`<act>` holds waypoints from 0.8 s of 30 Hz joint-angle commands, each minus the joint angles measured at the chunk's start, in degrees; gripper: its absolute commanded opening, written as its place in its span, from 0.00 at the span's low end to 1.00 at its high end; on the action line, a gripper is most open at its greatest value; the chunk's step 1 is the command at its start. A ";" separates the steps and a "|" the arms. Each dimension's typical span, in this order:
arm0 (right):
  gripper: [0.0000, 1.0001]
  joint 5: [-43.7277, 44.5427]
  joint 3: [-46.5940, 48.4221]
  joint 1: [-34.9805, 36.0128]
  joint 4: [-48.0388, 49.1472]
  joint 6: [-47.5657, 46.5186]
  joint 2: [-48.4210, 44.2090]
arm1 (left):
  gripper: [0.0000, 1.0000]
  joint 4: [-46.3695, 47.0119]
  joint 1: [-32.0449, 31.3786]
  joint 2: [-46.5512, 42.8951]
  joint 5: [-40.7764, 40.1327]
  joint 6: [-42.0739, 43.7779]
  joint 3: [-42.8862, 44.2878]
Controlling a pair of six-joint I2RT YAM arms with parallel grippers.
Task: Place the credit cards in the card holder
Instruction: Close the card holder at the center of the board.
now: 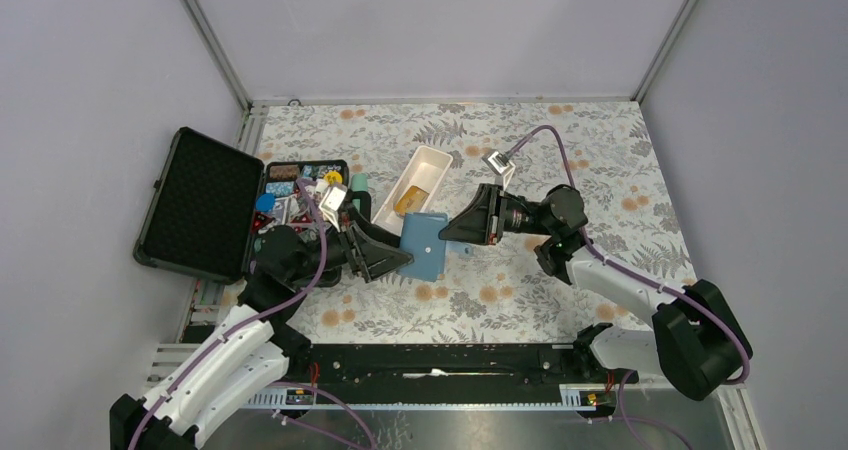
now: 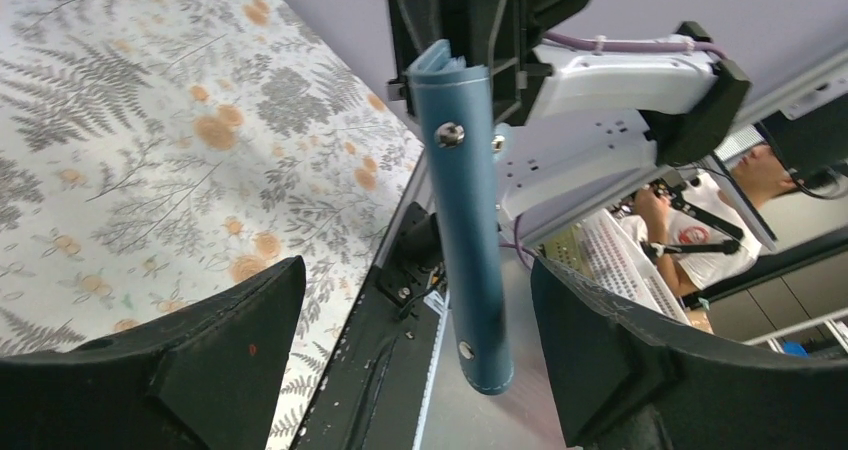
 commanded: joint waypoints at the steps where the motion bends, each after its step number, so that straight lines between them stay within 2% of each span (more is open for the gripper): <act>1: 0.00 -3.76 3.09 -0.59 7.74 4.62 0.68 | 0.85 9.00 0.29 -1.46 5.89 -3.30 1.36; 4: 0.00 -2.96 3.16 -0.70 8.70 5.57 0.97 | 0.77 6.32 0.29 -1.79 6.43 -2.40 1.90; 9: 0.00 -2.09 3.40 -0.72 8.70 6.05 0.99 | 0.58 2.48 0.08 -1.43 5.13 -0.82 2.35; 14: 0.00 -2.06 3.24 -0.70 9.29 6.69 1.62 | 0.52 5.41 -2.47 -0.15 2.89 -1.84 2.18; 20: 0.00 -1.79 3.19 -0.69 10.37 7.25 2.01 | 0.33 9.92 -6.03 2.90 0.79 -2.78 1.90; 24: 0.00 -1.75 2.85 -0.65 10.40 7.12 2.18 | 0.28 11.50 -6.38 3.00 -0.47 -3.33 1.45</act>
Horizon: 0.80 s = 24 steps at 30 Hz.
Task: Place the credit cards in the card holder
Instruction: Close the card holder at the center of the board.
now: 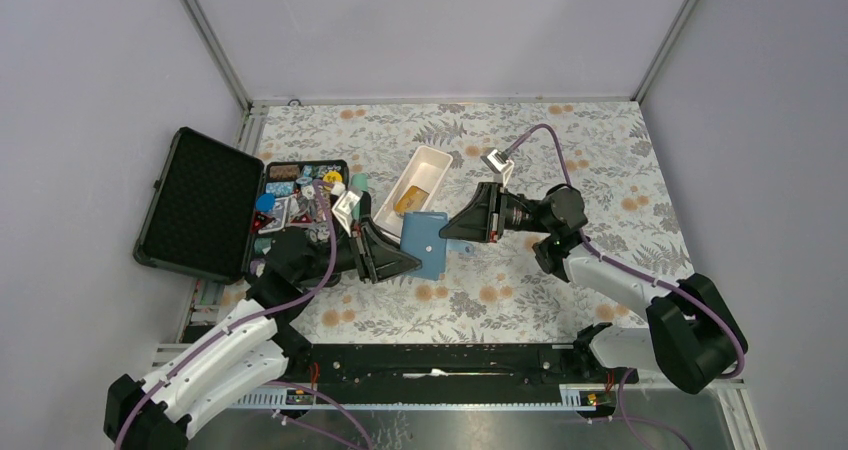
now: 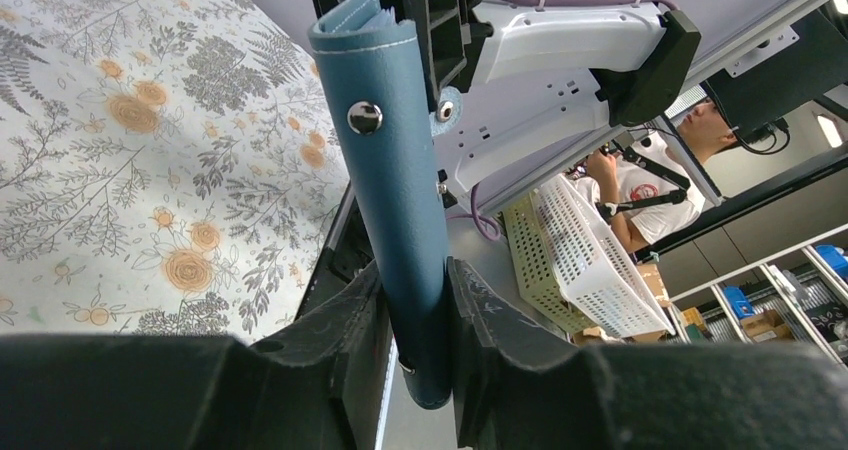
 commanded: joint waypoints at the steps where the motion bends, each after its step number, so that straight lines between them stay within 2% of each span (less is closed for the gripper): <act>1: 0.00 0.14 2.44 -0.24 4.98 0.94 0.03 | 0.27 6.20 -0.42 -0.13 -2.66 -0.55 1.26; 4: 0.00 0.26 2.24 -0.26 3.98 0.05 -0.14 | 0.26 8.38 -0.49 0.89 -3.03 -2.29 0.75; 6: 0.00 0.43 2.38 -0.21 1.28 -1.76 -0.76 | 0.21 10.34 -0.51 2.00 -3.24 -4.05 0.36; 9: 0.02 1.77 2.96 -0.26 -5.75 -5.90 -3.50 | 0.03 11.34 -0.51 2.85 -5.12 -5.21 0.23; 10: 0.08 3.98 2.45 -0.45 -7.25 -7.01 -5.05 | 0.00 11.14 -0.51 2.63 -6.19 -5.12 0.19; 13: 0.53 14.97 -1.10 -3.19 -12.64 -8.37 -11.50 | 0.00 11.20 -0.50 0.65 -9.18 -4.71 -0.70; 14: 0.57 17.14 -1.59 -4.56 -15.69 -10.22 -13.54 | 0.00 11.23 -0.51 -0.05 -9.83 -4.59 -1.07; 17: 0.68 23.61 -1.56 -7.02 -25.88 -14.84 -17.89 | 0.00 11.56 -0.51 -1.88 -9.51 -4.79 -1.34; 20: 0.71 26.58 -1.21 -7.74 -32.95 -16.79 -18.25 | 0.00 13.63 -0.51 -2.40 -6.99 -5.80 -1.07; 22: 0.71 25.11 -1.70 -7.86 -33.32 -16.14 -16.54 | 0.00 14.18 -0.50 -2.54 -5.90 -6.16 -0.47; 24: 0.68 21.38 -2.69 -7.90 -29.54 -15.15 -14.42 | 0.00 14.19 -0.51 -2.79 -5.70 -6.18 0.07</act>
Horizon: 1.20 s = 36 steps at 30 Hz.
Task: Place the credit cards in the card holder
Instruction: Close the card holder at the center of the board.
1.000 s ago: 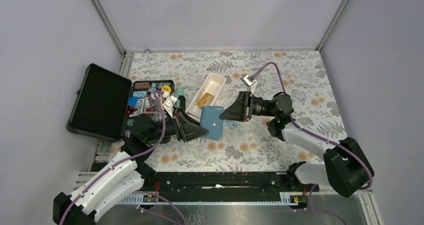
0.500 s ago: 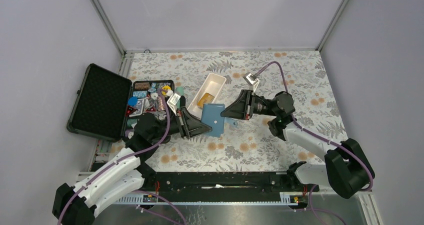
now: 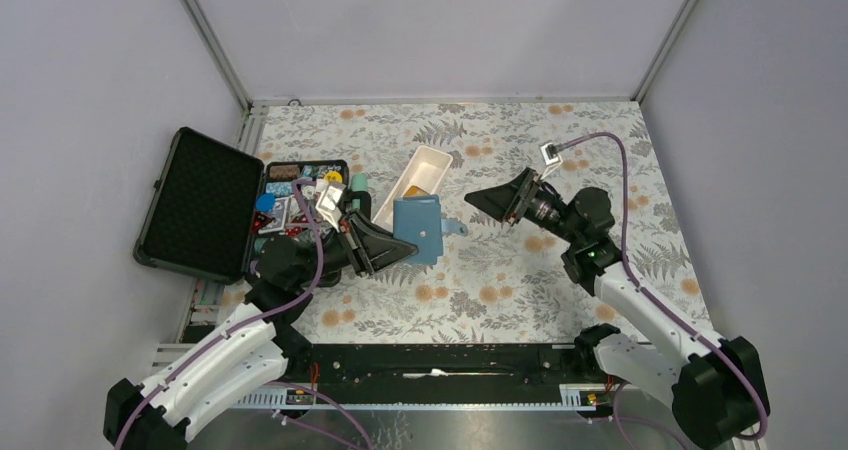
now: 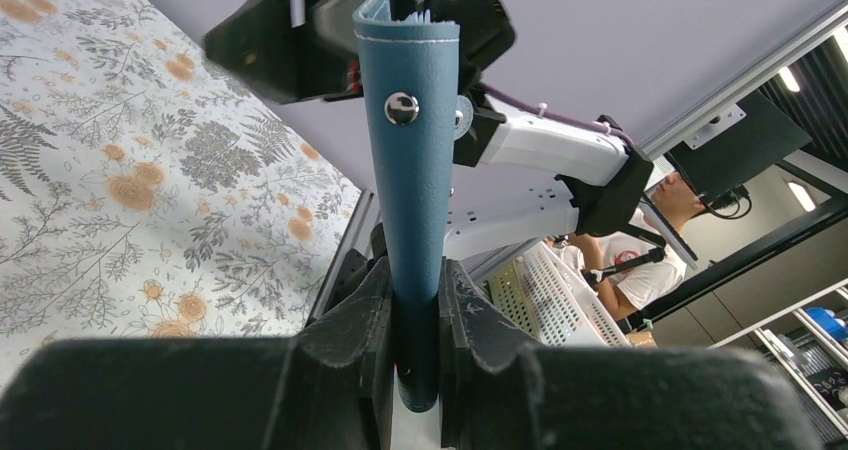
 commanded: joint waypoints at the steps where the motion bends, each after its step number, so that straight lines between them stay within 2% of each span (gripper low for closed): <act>1: 0.67 -3.51 -1.60 -0.38 1.39 -0.90 4.07 | 0.00 5.98 -0.07 -1.15 1.32 -0.96 1.56; 5: 0.66 -12.73 -1.38 -0.30 11.80 2.08 6.15 | 0.00 6.17 -0.07 -0.98 1.39 -1.63 1.82; 10: 0.66 -18.65 0.66 -0.25 17.24 4.17 7.16 | 0.00 7.97 -0.07 -0.25 1.93 -3.01 1.83; 16: 0.60 -23.18 0.76 -0.13 27.59 10.41 8.99 | 0.00 8.02 -0.07 0.35 2.19 -3.47 2.09; 29: 0.54 -23.24 4.21 6.11 29.38 10.31 11.78 | 0.00 7.49 -0.07 1.10 2.45 -3.82 2.54; 36: 0.56 -22.22 4.81 8.00 30.22 10.33 13.84 | 0.00 7.23 -0.07 0.88 2.02 -3.92 2.44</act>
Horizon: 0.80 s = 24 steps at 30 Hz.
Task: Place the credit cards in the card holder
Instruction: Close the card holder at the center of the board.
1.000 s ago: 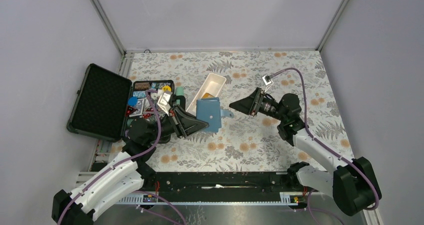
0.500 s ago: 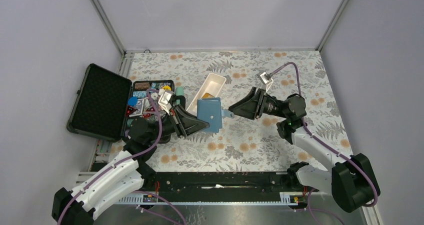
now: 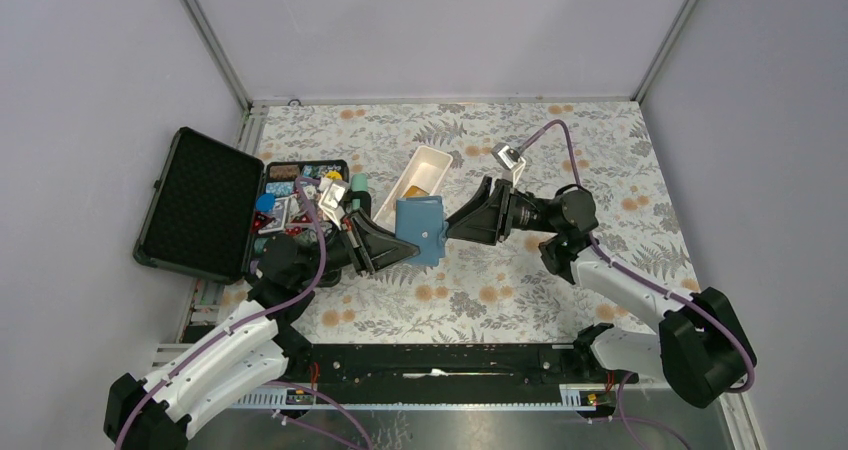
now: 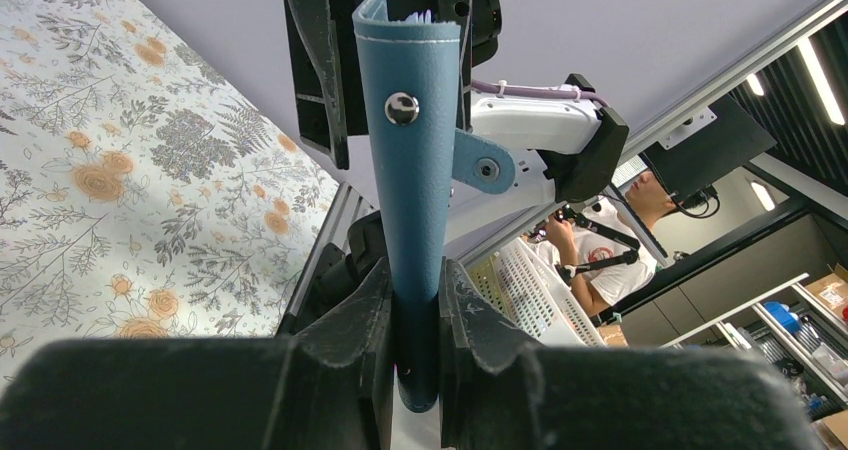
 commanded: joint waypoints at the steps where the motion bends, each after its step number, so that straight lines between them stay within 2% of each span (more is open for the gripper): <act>1: 0.56 -0.15 2.82 1.46 3.63 -0.14 0.75 | 0.00 4.15 -0.07 -0.73 0.35 -0.19 2.47; 14: 0.58 1.99 4.00 3.99 1.77 -1.79 2.17 | 0.00 2.27 -0.07 -0.28 -0.12 0.33 2.68; 24: 0.54 2.79 4.18 4.58 1.29 -1.72 3.34 | 0.00 1.81 -0.07 -0.25 0.39 0.70 2.59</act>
